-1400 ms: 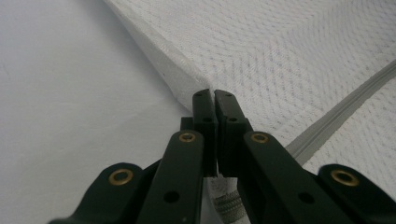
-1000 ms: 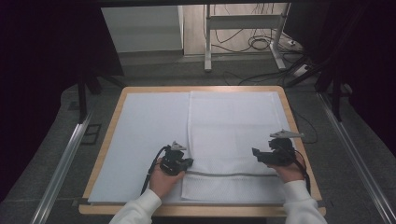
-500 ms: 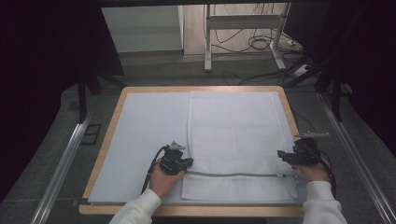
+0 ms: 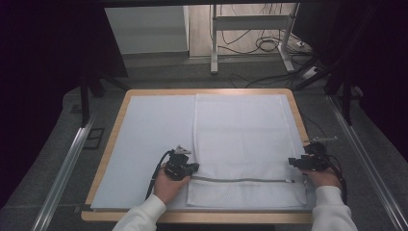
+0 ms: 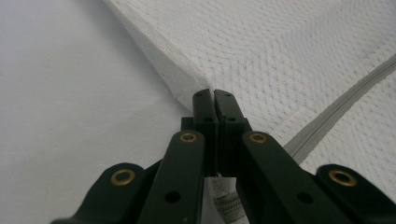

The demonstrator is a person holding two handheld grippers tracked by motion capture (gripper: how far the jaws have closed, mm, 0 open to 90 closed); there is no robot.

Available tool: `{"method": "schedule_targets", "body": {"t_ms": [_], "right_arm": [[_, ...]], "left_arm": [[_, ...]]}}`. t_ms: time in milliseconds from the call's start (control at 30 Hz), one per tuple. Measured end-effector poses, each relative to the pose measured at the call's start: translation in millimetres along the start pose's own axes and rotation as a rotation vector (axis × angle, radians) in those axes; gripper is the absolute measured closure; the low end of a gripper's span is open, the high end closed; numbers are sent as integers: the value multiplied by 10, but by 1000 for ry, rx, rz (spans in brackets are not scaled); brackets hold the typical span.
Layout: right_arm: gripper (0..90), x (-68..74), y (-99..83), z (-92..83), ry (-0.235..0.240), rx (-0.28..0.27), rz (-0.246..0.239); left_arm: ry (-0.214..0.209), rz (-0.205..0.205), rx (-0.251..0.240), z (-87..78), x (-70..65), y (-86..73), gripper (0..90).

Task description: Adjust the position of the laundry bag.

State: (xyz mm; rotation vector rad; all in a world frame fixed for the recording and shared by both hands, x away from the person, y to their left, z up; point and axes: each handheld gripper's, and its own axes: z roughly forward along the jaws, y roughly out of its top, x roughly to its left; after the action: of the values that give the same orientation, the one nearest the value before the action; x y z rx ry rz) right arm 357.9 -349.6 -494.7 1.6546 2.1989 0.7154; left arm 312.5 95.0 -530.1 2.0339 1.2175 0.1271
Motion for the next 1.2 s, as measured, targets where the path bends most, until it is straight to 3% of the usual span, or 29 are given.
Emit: {"method": "schedule_targets", "body": {"t_ms": [400,600,733,1200], "right_arm": [[537,-3,-23,35,-11,8,-7],[718,62,-13,48,-55,8,-62],[850,68,-13,48,-43,3,-70],[875,66,-14,27,4,-23,-53]], "left_arm": [[0,3,0,-12,-3,7,897],[-3,3,-2,-16,-4,9,897],[-5,3,-2,-24,-2,12,898],[-6,-4,-8,-58,30,9,898]]}}
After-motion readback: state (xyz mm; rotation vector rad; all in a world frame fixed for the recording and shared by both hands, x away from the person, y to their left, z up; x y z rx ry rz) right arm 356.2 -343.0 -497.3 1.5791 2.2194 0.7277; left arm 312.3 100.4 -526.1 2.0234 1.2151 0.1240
